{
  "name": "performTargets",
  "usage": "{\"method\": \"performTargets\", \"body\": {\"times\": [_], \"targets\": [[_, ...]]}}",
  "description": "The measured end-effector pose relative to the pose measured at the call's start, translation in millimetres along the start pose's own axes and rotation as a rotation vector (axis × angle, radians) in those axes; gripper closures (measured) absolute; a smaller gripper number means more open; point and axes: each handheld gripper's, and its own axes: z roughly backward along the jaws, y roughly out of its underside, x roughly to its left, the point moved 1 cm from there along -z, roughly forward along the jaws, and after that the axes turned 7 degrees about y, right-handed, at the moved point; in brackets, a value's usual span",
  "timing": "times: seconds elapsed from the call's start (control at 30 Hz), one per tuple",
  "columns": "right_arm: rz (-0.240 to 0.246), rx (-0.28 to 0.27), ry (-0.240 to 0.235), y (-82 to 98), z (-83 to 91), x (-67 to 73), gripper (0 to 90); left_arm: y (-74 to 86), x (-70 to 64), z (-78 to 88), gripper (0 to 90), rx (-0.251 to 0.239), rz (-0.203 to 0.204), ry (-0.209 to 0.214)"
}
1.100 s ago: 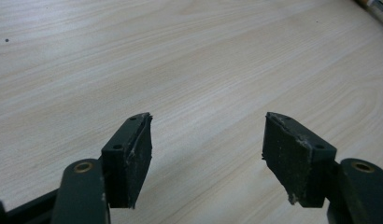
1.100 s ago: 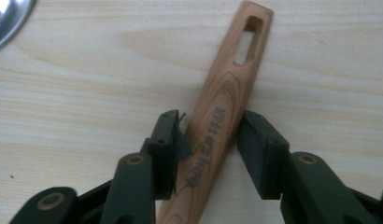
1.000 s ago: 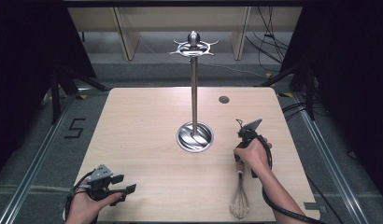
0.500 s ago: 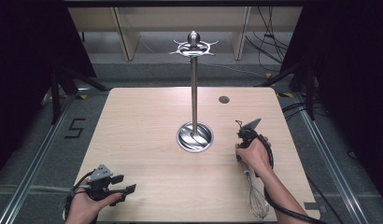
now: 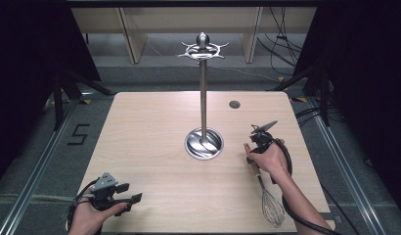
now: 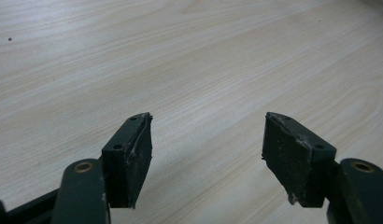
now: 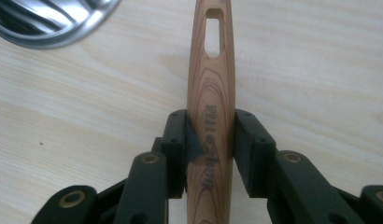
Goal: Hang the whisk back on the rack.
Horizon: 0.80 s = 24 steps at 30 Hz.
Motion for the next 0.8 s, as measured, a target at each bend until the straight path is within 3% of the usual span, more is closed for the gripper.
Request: {"method": "performTargets", "body": {"times": [0.03, 0.07, 0.1, 0.17, 0.27, 0.37, 0.47, 0.53, 0.57, 0.6, 0.8], "targets": [[-0.029, 0.007, -0.007, 0.5, 6.6, 2.5, 68.3, 0.1, -1.0, -1.2, 32.3, -0.013, 0.019, -0.002], [-0.028, -0.017, -0.016, 1.0, 9.8, 2.3, 68.2, 0.1, -1.3, -0.8, 32.3, -0.012, 0.017, 0.005], [-0.022, -0.035, -0.018, 1.4, 12.0, 2.1, 68.3, 0.1, -0.2, 0.2, 32.4, 0.001, 0.003, 0.006], [-0.005, -0.047, -0.063, 2.9, 19.0, 1.2, 68.3, 0.1, -1.1, -0.8, 32.3, -0.015, 0.018, 0.006], [0.017, -0.086, -0.087, 5.0, 27.2, 1.6, 68.3, 0.2, -1.2, -1.0, 32.3, -0.022, 0.018, 0.004], [0.062, -0.141, -0.069, 6.7, 31.4, 0.6, 68.3, 0.2, -0.7, -0.3, 32.3, -0.014, 0.011, 0.004], [0.093, -0.192, -0.090, 10.4, 38.7, 0.5, 68.3, 0.2, -1.1, -0.3, 32.3, -0.017, 0.015, 0.001], [0.154, -0.238, -0.090, 11.6, 41.9, -2.2, 68.3, 0.3, -1.1, -0.3, 32.3, -0.018, 0.016, 0.000], [0.138, -0.247, -0.092, 12.2, 44.2, -0.3, 68.3, 0.3, -0.8, 0.1, 32.4, -0.013, 0.012, 0.001], [0.164, -0.258, -0.088, 13.2, 46.2, -1.7, 68.3, 0.3, -0.9, -0.1, 32.4, -0.014, 0.015, 0.002], [0.160, -0.367, -0.105, 16.6, 58.4, 1.1, 68.3, 0.2, -2.7, -1.6, 32.3, -0.040, 0.040, 0.003]]}}
